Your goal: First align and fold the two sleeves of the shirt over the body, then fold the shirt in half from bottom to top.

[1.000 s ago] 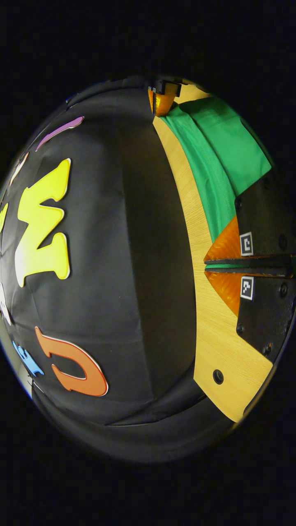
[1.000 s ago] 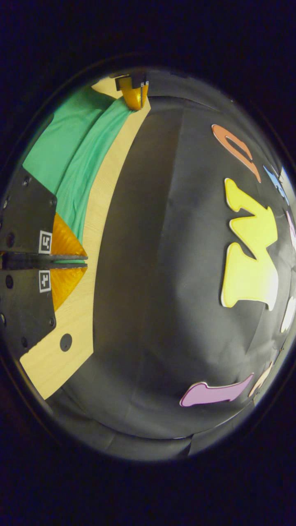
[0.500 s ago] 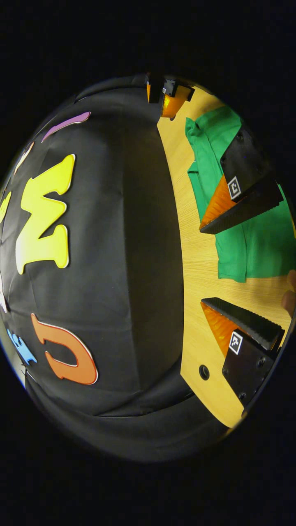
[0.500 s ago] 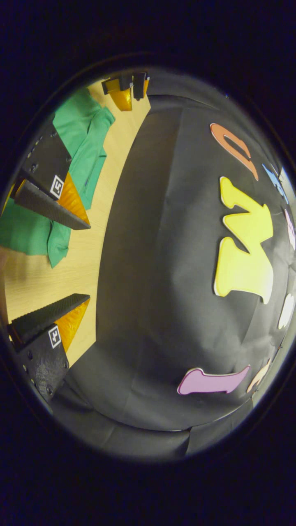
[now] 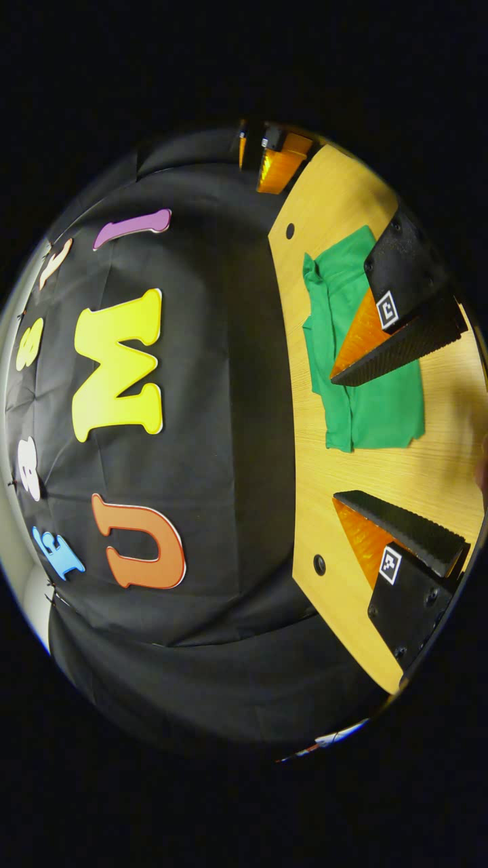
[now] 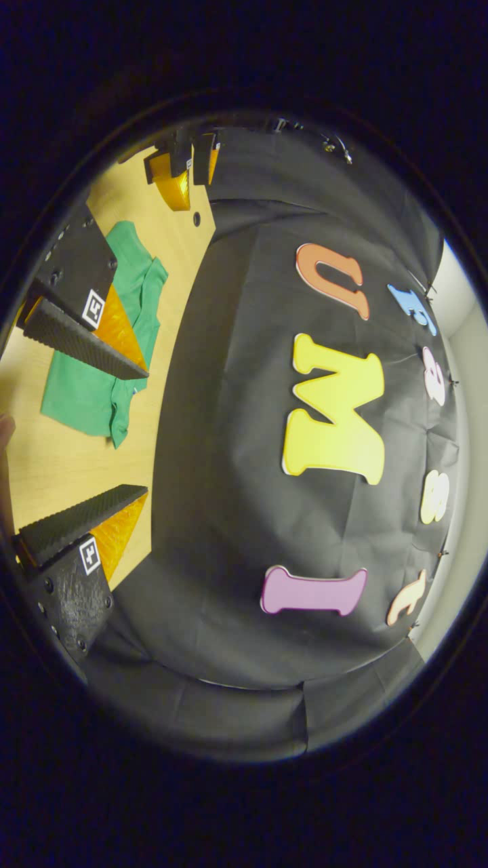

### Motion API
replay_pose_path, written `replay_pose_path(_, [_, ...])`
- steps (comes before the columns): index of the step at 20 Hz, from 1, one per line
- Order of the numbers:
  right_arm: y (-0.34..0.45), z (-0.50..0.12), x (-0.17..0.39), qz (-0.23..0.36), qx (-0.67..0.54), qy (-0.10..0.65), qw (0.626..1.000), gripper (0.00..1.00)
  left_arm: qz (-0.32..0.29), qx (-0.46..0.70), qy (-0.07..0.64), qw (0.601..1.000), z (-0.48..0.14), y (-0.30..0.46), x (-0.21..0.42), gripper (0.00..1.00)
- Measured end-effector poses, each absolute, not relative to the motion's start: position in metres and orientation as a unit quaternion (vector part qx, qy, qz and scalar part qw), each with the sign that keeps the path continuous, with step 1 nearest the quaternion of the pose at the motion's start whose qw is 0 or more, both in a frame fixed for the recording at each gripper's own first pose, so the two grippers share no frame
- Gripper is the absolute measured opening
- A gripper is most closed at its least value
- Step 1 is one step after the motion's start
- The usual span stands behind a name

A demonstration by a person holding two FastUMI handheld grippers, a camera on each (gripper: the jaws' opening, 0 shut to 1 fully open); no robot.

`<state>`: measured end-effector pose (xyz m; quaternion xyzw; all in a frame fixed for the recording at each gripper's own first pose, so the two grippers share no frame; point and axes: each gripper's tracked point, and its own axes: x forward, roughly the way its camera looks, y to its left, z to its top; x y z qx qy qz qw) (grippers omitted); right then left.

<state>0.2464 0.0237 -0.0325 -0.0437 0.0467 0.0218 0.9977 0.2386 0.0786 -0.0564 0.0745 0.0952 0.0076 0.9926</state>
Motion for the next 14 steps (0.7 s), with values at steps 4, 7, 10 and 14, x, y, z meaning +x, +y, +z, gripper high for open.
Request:
replay_pose_path(4, [0.001,-0.022,0.168,0.026,-0.038,0.032,0.998,0.95,0.008,0.094,0.068,0.993,-0.029,0.073,0.165,0.99])
replay_pose_path(7, [-0.019,-0.008,0.113,0.022,-0.052,0.01,0.998,0.95,0.017,0.104,0.046,0.993,-0.011,0.063,0.114,0.99])
replay_pose_path(10, [-0.016,0.002,0.064,0.03,-0.025,-0.007,0.999,0.95,0.009,0.101,0.041,0.994,-0.006,0.04,0.072,0.99])
replay_pose_path(14, [-0.02,0.01,0.015,0.039,-0.055,-0.02,0.998,0.94,-0.003,0.092,0.027,0.995,-0.001,0.022,0.026,0.99])
